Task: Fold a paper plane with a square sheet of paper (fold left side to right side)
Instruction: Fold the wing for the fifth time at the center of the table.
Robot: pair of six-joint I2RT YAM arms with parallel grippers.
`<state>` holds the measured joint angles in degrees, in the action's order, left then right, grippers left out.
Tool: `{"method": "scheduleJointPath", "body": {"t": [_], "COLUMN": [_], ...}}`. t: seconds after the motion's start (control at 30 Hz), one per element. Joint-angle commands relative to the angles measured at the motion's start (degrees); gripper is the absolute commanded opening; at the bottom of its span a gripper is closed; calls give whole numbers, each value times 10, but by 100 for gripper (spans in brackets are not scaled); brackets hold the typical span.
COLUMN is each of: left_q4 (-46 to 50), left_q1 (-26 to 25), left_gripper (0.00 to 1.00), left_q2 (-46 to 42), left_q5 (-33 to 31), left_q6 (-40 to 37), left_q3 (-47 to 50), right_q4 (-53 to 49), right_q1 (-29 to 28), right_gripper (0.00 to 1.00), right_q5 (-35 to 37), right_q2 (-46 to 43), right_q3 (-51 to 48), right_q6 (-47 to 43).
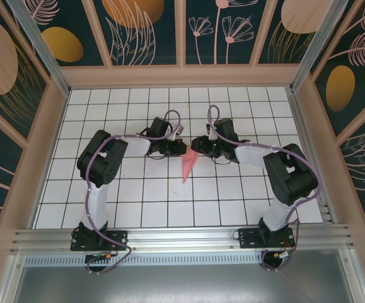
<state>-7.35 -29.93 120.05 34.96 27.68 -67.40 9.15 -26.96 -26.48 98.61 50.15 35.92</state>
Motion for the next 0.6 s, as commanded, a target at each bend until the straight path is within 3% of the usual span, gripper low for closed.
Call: {"method": "scheduleJointPath", "body": {"t": [0.0,0.1,0.17,0.57], "left_q4": [-10,-10,-9,-12], "left_q1": [-2,-4,-4,-4], "left_gripper": [6,6,6,6], "left_q2": [17,9,6,4], "left_q5": [-4,-2,1,4], "left_q6": [1,-1,-2,1], "left_q3": [11,11,11,15], "right_q4": [-36,-34,-29,-26], "right_q1": [20,30,32,36], "right_gripper": [44,52,52,34], "right_q5": [40,29,18,16], "right_q2": [-23,-17,-6,64], "right_q3": [-10,-19,-17,32], "right_q6": [-4,9,16,25]}}
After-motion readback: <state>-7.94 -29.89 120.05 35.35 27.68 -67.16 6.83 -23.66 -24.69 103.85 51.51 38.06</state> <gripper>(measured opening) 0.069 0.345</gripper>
